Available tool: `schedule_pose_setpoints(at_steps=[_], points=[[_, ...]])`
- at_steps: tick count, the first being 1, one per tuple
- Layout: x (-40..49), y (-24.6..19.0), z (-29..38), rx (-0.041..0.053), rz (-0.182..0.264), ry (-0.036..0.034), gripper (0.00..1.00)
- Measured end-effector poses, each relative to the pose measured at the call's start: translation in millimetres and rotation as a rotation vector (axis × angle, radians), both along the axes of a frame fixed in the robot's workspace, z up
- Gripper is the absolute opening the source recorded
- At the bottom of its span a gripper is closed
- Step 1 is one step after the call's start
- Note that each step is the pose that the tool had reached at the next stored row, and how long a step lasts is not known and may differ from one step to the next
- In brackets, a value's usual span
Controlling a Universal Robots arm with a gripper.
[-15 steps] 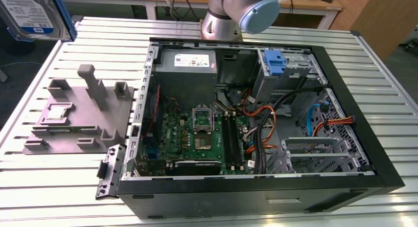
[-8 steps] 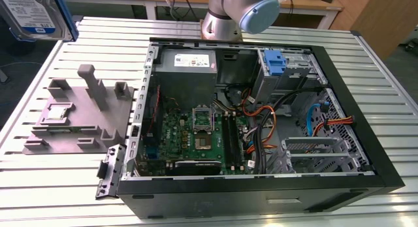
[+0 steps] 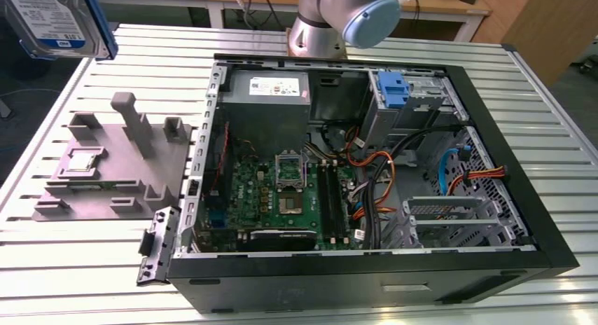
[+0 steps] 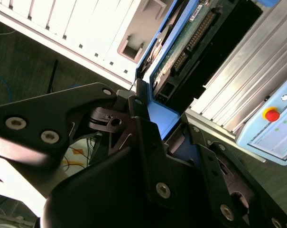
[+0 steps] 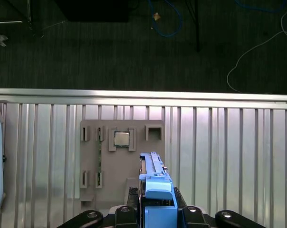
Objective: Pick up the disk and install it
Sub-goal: 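Pick up the disk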
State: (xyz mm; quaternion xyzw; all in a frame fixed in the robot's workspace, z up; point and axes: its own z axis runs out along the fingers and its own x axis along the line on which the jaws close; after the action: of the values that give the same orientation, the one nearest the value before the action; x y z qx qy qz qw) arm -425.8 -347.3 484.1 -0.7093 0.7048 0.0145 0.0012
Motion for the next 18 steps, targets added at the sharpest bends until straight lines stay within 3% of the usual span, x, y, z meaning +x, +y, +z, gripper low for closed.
schedule_pose_setpoints(at_steps=[18], points=[[16.4, 0.0, 0.0, 0.0001, 0.000, -0.0001, 0.36]])
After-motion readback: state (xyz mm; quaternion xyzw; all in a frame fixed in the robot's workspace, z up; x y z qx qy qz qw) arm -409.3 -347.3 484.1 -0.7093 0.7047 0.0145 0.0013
